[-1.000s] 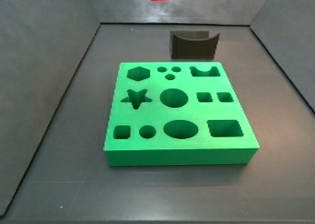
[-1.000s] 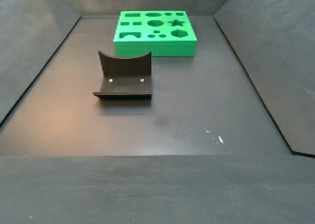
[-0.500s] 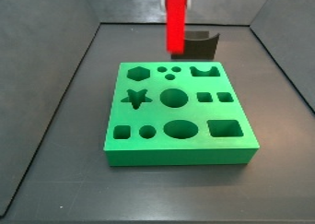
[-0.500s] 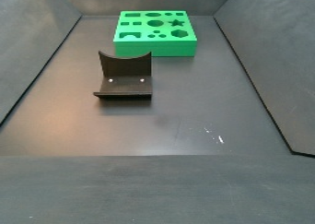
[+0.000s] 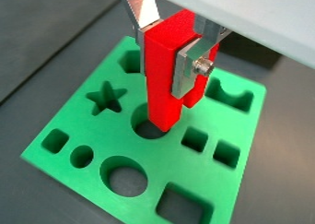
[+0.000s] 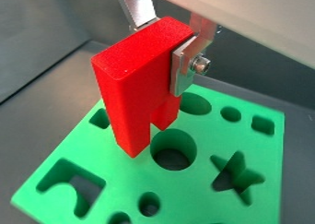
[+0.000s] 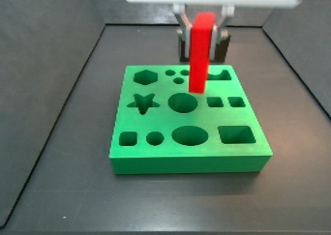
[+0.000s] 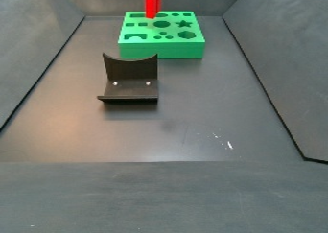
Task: Insert the double-square object.
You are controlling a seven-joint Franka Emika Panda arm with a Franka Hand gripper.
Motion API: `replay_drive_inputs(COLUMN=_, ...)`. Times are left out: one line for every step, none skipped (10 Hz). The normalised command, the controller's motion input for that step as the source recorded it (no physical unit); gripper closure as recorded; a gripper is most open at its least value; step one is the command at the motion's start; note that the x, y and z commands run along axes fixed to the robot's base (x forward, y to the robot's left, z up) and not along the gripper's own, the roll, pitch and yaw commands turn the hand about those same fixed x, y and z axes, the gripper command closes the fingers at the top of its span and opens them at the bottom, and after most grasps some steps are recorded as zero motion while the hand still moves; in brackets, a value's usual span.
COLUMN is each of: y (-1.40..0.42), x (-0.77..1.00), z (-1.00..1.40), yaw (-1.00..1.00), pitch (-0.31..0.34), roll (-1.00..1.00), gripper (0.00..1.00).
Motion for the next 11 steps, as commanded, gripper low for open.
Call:
replay_drive_inputs(y=-0.08, x=0.45, z=-0.33, yaw=-0.65, pitch=0.004, roll=-0.07, gripper=1.00)
replay_drive_inputs(y=-0.09, x=0.50, z=-0.30, yaw=-0.60, pitch=0.003, roll=-0.09, gripper=1.00)
replay_drive_inputs(y=-0.10, x=0.50, z=-0.28, yaw=-0.59, pitch=0.010, roll=-0.10, gripper=1.00)
replay_drive_inputs(y=-0.09, x=0.45, z=-0.22, yaw=-0.63, pitch=0.019, roll=-0.11, gripper=1.00)
replay_drive_inputs(y=-0.06, x=0.43, z=-0.10, yaw=-0.65, pitch=0.024, roll=-0.15, gripper=1.00)
replay_drive_inputs(y=-0.03, x=0.41, z=-0.05, yaw=-0.67, pitch=0.030, roll=-0.15, gripper=1.00)
replay_drive_inputs(y=0.00, x=0.30, z=-0.16, yaw=-0.78, pitch=0.027, roll=-0.09, gripper=1.00)
replay_drive_inputs(y=0.00, x=0.00, z=-0.15, yaw=-1.00, pitch=0.011, roll=-0.01, gripper=1.00)
replay_drive_inputs(y=0.00, x=0.00, z=-0.16, yaw=-1.00, pitch=0.000, roll=0.00, gripper=1.00)
replay_drive_inputs(y=0.00, x=0.00, z=-0.20, yaw=-1.00, pitch=0.016, roll=0.00, gripper=1.00)
replay_drive_inputs(y=0.00, x=0.00, z=-0.20, yaw=-1.00, pitch=0.014, roll=0.00, gripper=1.00)
